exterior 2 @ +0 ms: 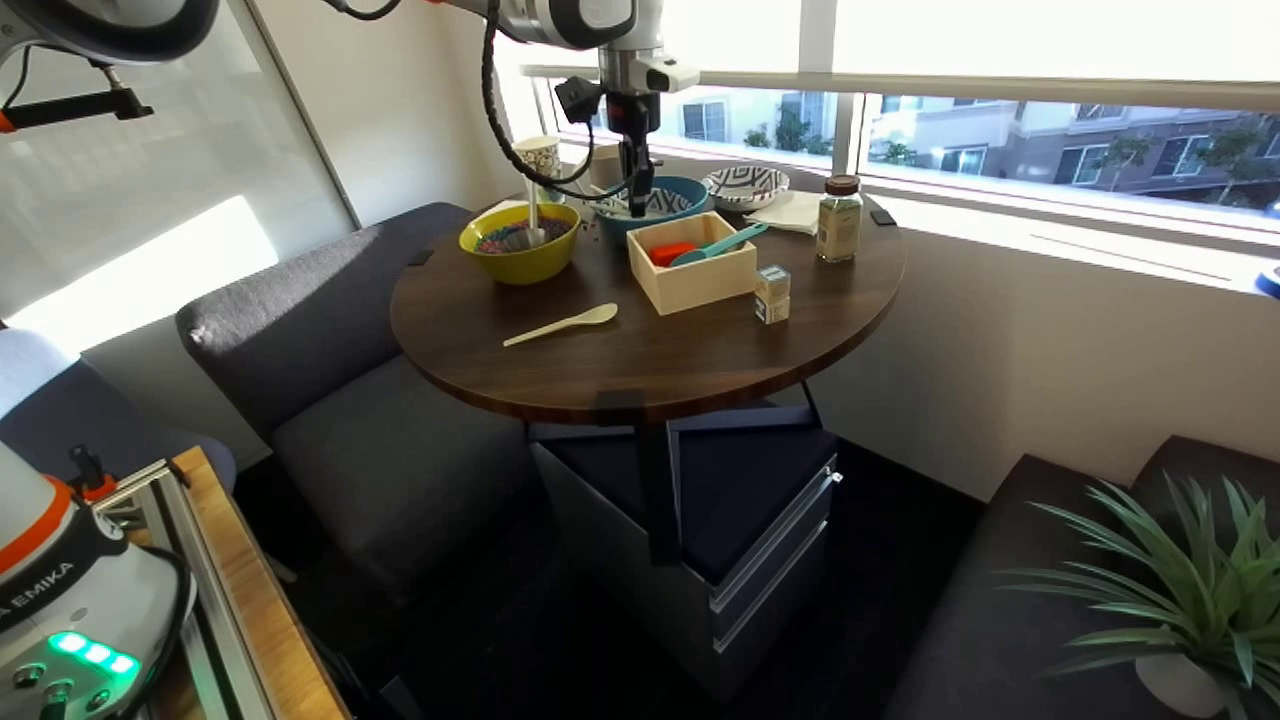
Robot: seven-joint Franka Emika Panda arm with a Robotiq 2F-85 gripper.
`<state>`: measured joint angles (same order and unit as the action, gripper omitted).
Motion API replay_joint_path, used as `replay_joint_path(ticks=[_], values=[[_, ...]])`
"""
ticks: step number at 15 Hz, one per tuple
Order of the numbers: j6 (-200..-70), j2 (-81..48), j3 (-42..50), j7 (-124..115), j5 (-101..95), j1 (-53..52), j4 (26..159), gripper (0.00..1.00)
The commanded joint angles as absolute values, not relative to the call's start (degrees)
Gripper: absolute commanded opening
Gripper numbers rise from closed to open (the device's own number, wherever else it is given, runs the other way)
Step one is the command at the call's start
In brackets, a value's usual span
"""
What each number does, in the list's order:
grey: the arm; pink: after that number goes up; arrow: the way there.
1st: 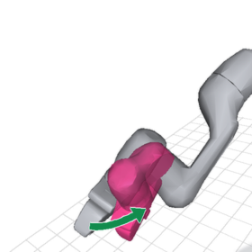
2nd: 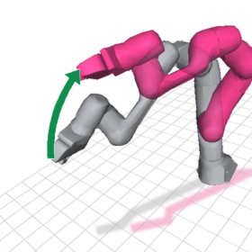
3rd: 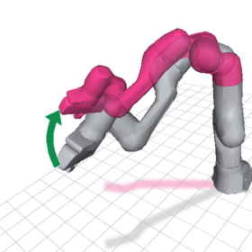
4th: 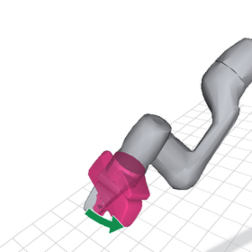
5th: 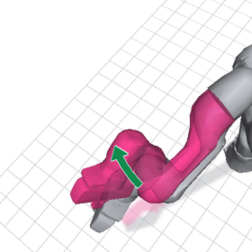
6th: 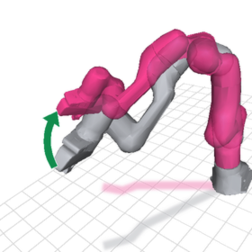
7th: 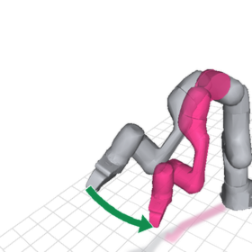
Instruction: Remove the spoon from the blue bowl
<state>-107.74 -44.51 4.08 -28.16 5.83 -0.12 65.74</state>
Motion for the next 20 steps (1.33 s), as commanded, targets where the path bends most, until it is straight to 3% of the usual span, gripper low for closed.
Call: replay_joint_path(ticks=[1,11,20], values=[[-106.93,-45.62,4.29,-30.20,6.57,-0.56,64.45,0.04],[-106.12,-35.12,5.85,-34.14,4.59,-2.30,71.59,0.04],[-117.52,-16.65,9.70,-40.71,-11.75,-4.51,93.68,0.03]])
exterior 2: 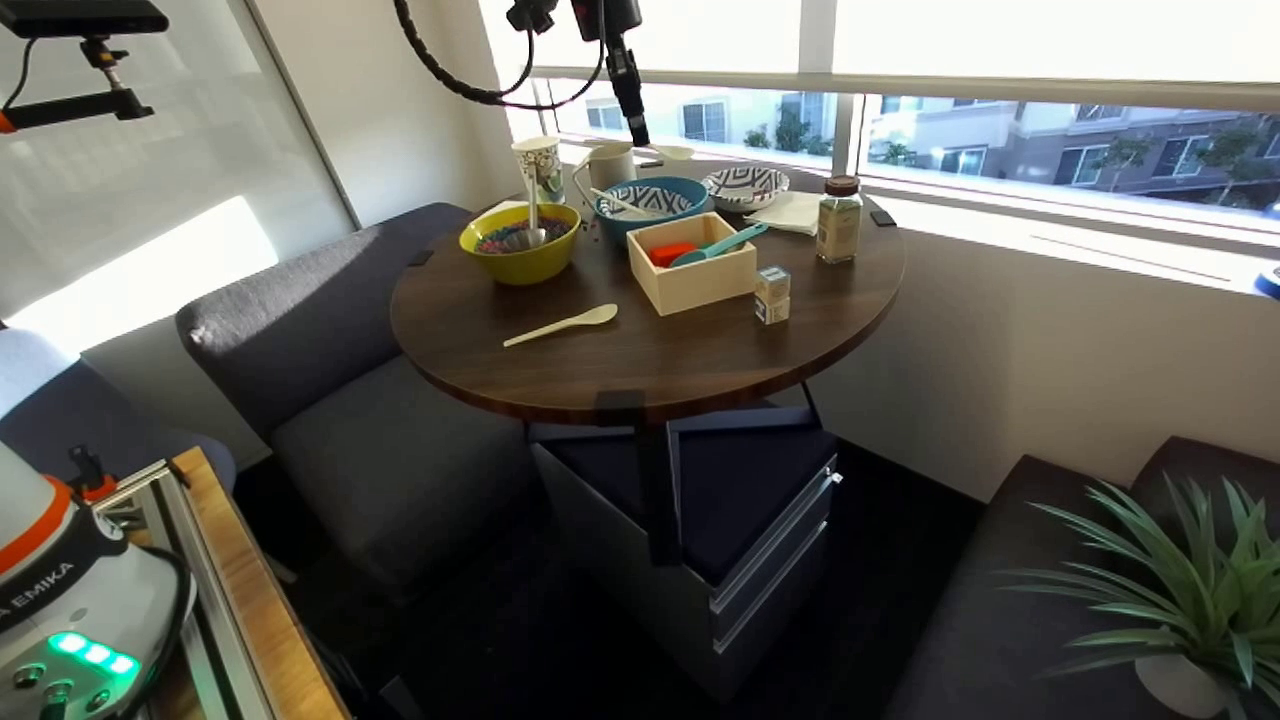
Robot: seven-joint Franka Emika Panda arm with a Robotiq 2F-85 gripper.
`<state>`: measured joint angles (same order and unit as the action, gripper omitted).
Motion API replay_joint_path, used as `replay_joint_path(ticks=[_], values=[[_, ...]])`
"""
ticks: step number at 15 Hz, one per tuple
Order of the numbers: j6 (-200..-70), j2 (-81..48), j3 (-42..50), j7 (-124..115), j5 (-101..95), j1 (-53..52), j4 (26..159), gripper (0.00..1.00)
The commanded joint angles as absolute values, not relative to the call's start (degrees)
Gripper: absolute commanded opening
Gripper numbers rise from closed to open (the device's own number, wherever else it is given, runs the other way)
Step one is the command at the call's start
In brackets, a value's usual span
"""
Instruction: Remove the spoon from the blue bowl
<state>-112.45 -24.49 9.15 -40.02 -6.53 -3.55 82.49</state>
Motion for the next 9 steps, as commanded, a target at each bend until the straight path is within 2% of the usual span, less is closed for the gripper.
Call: replay_joint_path(ticks=[1,9], values=[[-119.24,-14.61,9.04,-38.67,-12.38,-3.81,96.26,0.03],[-134.44,0.94,8.10,-27.73,-10.60,0.61,119.43,0.03]])
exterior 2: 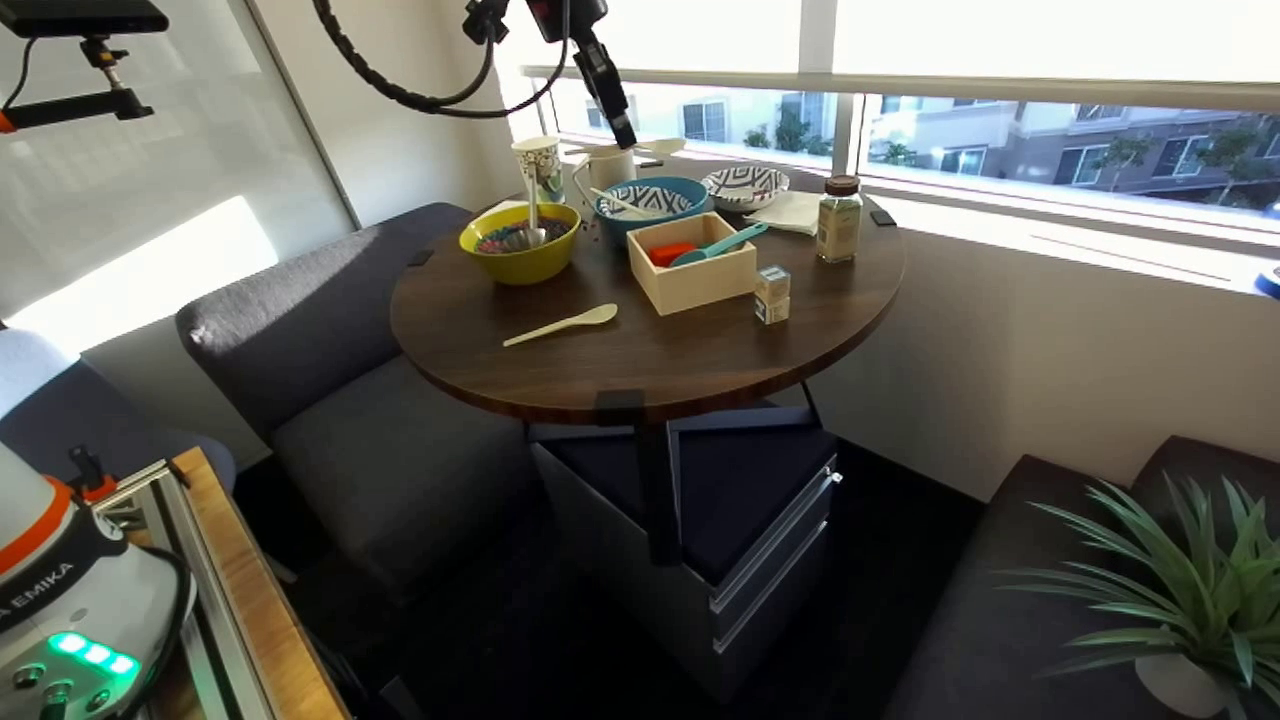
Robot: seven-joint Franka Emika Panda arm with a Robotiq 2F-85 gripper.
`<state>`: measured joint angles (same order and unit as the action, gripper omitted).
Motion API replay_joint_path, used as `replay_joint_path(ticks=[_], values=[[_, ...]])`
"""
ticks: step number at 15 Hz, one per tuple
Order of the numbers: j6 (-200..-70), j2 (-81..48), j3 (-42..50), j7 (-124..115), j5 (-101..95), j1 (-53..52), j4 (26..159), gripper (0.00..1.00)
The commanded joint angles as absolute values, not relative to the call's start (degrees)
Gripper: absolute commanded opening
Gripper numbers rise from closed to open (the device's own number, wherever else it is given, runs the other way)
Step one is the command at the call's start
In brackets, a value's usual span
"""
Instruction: Remove the spoon from the blue bowl
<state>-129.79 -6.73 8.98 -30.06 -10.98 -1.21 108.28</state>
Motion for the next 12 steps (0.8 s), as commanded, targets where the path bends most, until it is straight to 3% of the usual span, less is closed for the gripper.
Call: replay_joint_path(ticks=[1,8,9,12], values=[[-135.96,2.86,8.02,-27.32,-9.99,1.22,122.52,0.03],[-141.32,18.30,6.72,-26.19,-7.59,4.91,144.18,0.03],[-139.07,12.04,5.69,-27.09,-9.30,5.72,136.88,0.13],[-140.08,16.69,5.12,-26.70,-8.03,6.57,142.28,0.13]])
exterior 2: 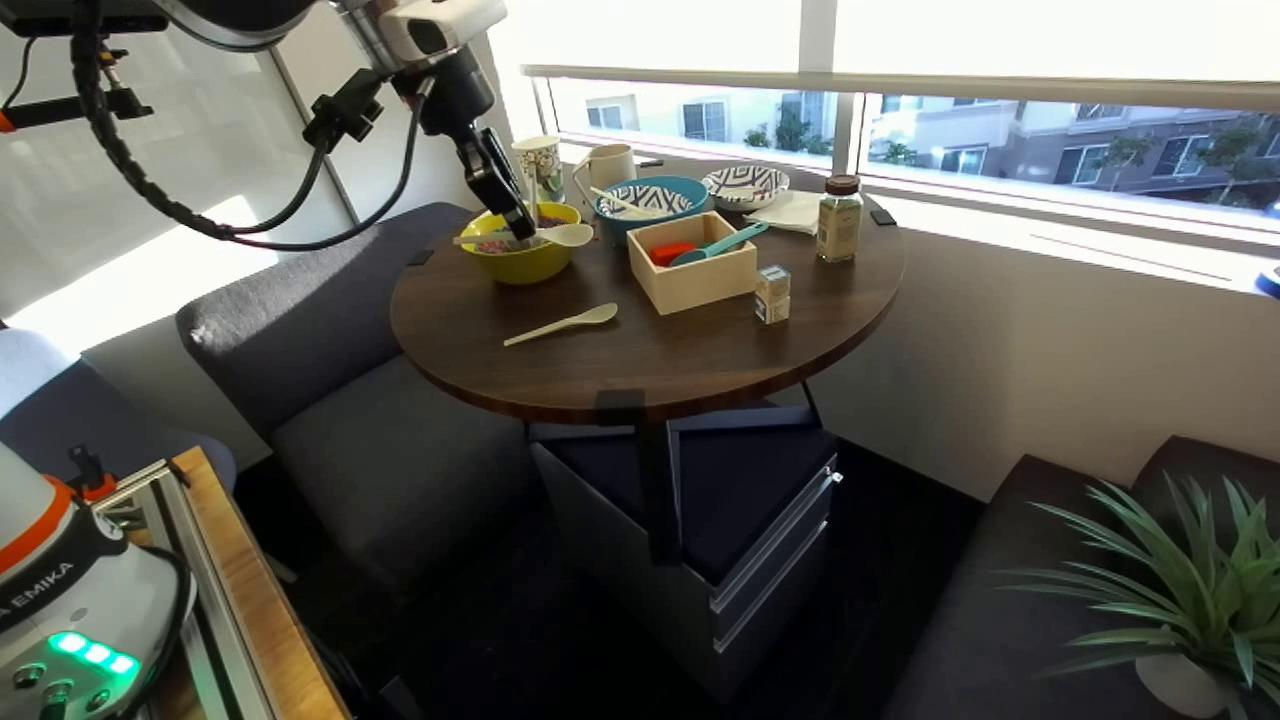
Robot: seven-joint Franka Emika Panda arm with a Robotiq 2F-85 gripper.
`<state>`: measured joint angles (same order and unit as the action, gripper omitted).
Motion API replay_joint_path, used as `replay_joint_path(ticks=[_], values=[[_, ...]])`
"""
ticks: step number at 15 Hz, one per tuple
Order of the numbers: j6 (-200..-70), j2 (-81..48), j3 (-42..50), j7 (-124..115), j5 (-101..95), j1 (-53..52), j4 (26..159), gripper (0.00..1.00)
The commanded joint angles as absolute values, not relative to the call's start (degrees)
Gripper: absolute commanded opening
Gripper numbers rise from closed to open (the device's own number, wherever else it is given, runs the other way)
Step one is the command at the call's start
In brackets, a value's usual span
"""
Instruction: Remove the spoon from the blue bowl
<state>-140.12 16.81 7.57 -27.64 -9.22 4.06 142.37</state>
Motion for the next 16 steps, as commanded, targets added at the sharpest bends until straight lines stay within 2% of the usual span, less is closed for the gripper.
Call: replay_joint_path(ticks=[1,5,6,16], values=[[-140.08,17.27,5.06,-26.66,-7.90,6.62,142.73,0.13],[-140.08,17.54,4.97,-26.65,-7.74,6.67,142.86,0.13],[-140.08,17.54,4.95,-26.65,-7.72,6.68,142.86,0.04],[-155.55,17.06,-5.76,-42.39,-23.69,16.21,151.96,0.03]])
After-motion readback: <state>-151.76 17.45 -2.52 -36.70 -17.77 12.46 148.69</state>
